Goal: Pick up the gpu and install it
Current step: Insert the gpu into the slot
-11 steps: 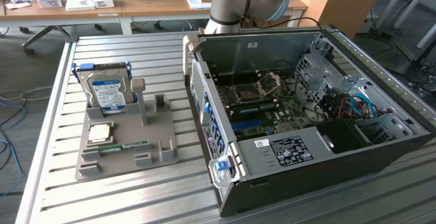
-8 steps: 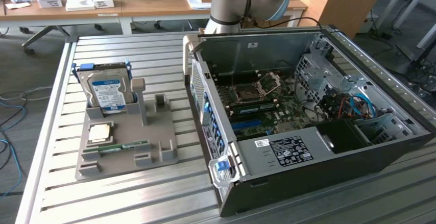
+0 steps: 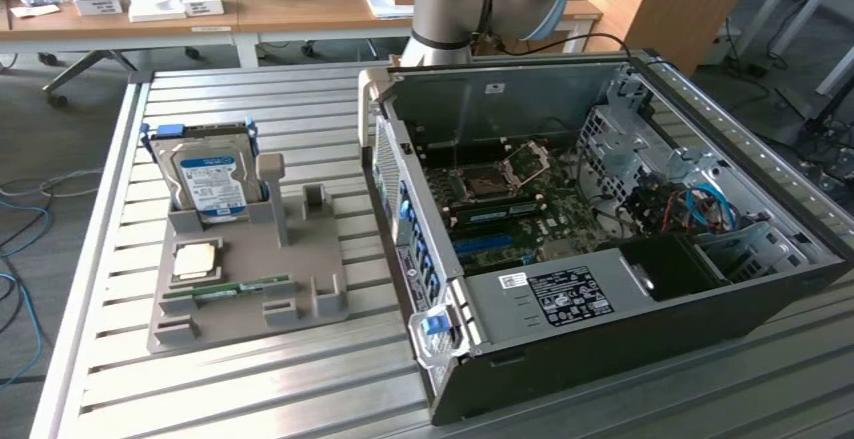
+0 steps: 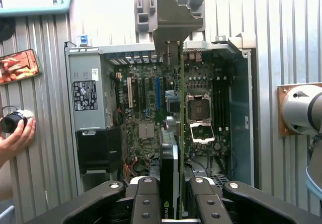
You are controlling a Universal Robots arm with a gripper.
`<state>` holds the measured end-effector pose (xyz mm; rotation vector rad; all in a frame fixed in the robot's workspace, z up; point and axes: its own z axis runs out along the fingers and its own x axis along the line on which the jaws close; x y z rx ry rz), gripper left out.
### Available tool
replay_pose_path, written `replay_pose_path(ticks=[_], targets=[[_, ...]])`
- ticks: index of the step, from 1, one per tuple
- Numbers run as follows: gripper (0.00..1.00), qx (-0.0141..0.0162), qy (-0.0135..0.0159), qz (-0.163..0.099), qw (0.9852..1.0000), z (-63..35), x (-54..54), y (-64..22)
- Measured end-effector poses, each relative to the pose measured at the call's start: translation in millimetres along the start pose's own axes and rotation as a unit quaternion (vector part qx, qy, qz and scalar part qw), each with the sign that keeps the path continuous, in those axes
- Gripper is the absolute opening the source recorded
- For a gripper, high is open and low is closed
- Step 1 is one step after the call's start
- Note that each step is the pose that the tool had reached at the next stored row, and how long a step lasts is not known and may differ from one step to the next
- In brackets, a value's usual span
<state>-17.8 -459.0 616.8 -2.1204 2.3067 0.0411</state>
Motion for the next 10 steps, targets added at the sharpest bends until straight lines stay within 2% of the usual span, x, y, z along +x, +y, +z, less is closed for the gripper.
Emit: replay_pose_path(ticks=[10], targets=[[0.27, 0.0000, 0.0001, 0.000, 1.0000, 1.7, -0.1, -0.1]])
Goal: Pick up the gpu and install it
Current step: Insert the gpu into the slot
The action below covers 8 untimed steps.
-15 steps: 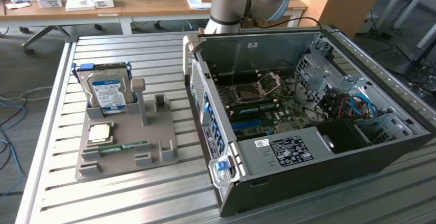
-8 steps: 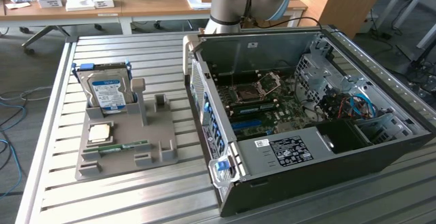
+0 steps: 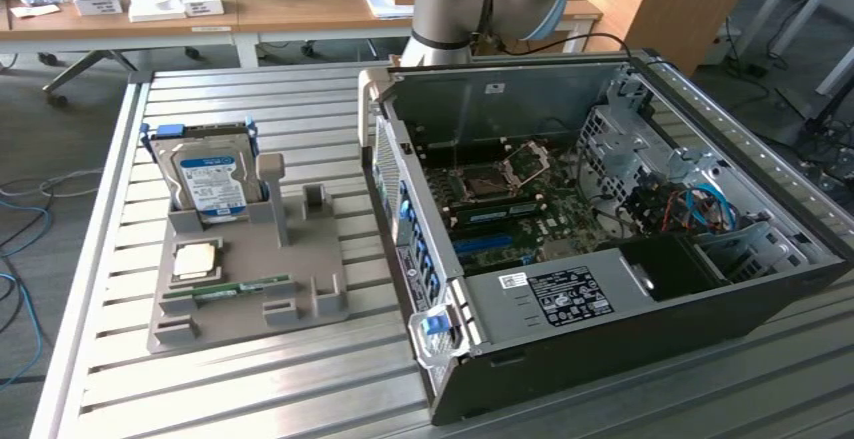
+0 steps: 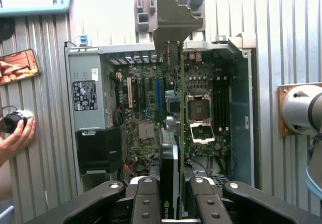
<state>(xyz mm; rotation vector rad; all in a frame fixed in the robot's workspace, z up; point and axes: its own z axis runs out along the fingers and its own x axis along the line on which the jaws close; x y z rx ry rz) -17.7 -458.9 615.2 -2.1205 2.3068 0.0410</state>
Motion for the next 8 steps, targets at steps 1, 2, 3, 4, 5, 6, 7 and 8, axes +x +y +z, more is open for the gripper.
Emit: replay_pose_path(ticks=[1, 2, 3, 4, 5, 6, 7, 8], targets=[[0.27, 0.0000, 0.0000, 0.000, 1.0000, 1.1, 0.1, 0.0], [0.27, 0.0001, -0.0001, 0.000, 1.0000, 2.3, 0.1, 0.0], [0.27, 0.0001, -0.0001, 0.000, 1.0000, 3.7, 0.2, 0.0], [0.27, 0.0001, -0.0001, 0.000, 1.0000, 5.1, 0.2, -0.1], [0.27, 0.0002, -0.0001, 0.000, 1.0000, 6.7, 0.2, -0.1], [0.27, 0.0002, -0.0001, 0.000, 1.0000, 8.5, 0.3, -0.1], [0.27, 0.0003, -0.0001, 0.000, 1.0000, 10.4, 0.3, -0.2], [0.27, 0.0004, -0.0001, 0.000, 1.0000, 12.2, 0.4, -0.2]])
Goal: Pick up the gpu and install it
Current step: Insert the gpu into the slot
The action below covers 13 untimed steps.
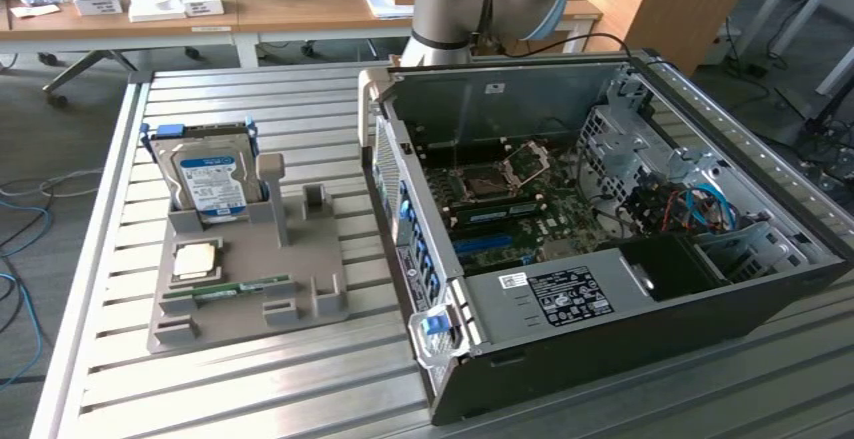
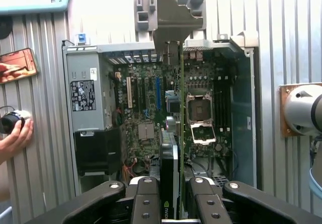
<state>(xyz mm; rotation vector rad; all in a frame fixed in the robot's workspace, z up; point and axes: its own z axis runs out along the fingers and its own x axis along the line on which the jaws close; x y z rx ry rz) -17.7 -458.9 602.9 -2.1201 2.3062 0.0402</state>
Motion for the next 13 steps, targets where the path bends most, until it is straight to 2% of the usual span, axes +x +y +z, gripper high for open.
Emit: replay_pose_path(ticks=[3, 7, 9, 10, 13], targets=[[0.27, 0.0002, 0.0000, 0.000, 1.0000, 5.2, 0.1, 0.0], [0.27, 0.0006, -0.0006, -0.001, 1.0000, 7.1, 0.2, -0.1], [0.27, 0.0024, -0.0027, -0.002, 1.0000, 8.1, 0.1, 0.0], [0.27, 0.0050, -0.0050, -0.003, 1.0000, 9.4, 0.1, -0.1], [0.27, 0.0065, -0.0059, -0.003, 1.0000, 10.4, 0.2, -0.1]])
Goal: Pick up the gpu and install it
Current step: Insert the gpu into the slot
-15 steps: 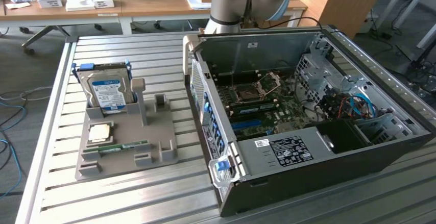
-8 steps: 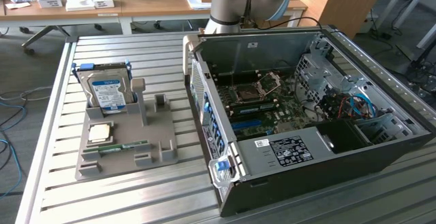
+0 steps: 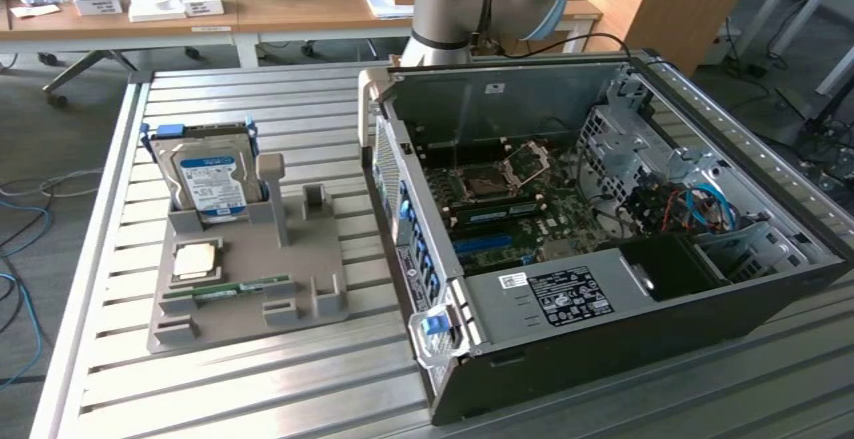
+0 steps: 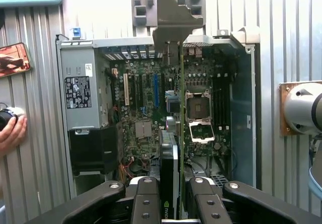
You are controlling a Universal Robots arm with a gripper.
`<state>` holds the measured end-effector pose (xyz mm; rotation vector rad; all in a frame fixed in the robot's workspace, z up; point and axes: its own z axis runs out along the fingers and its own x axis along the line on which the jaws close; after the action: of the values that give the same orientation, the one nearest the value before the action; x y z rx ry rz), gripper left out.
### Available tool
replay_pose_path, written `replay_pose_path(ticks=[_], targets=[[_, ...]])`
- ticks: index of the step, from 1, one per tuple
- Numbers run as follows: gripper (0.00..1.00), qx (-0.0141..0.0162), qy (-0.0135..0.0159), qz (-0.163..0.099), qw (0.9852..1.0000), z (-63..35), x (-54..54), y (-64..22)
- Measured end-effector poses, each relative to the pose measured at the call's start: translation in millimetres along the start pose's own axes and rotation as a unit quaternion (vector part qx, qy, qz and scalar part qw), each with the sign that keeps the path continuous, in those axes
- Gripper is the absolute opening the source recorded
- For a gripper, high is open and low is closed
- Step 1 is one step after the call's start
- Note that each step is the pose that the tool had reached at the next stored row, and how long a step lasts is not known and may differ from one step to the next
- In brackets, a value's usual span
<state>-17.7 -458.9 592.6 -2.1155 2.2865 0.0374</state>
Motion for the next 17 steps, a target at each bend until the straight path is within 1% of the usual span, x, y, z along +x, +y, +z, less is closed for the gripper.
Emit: replay_pose_path(ticks=[2, 3, 5, 7, 8, 13, 17], targets=[[0.27, 0.0000, -0.0003, 0.000, 1.0000, 0.2, 0.0, 0.1], [0.27, 0.0004, -0.0030, 0.000, 1.0000, 0.7, 0.1, 0.2], [0.27, 0.0012, -0.0095, 0.000, 1.0000, 1.8, 0.1, 0.3], [0.27, 0.0022, -0.0139, -0.001, 0.9999, 3.3, 0.1, 0.4], [0.27, 0.0025, -0.0144, -0.002, 0.9999, 4.1, 0.1, 0.3], [0.27, 0.0026, -0.0144, -0.009, 0.9998, 9.7, 0.4, 0.4], [0.27, 0.0044, -0.0147, -0.016, 0.9998, 14.2, 0.5, 0.3]])
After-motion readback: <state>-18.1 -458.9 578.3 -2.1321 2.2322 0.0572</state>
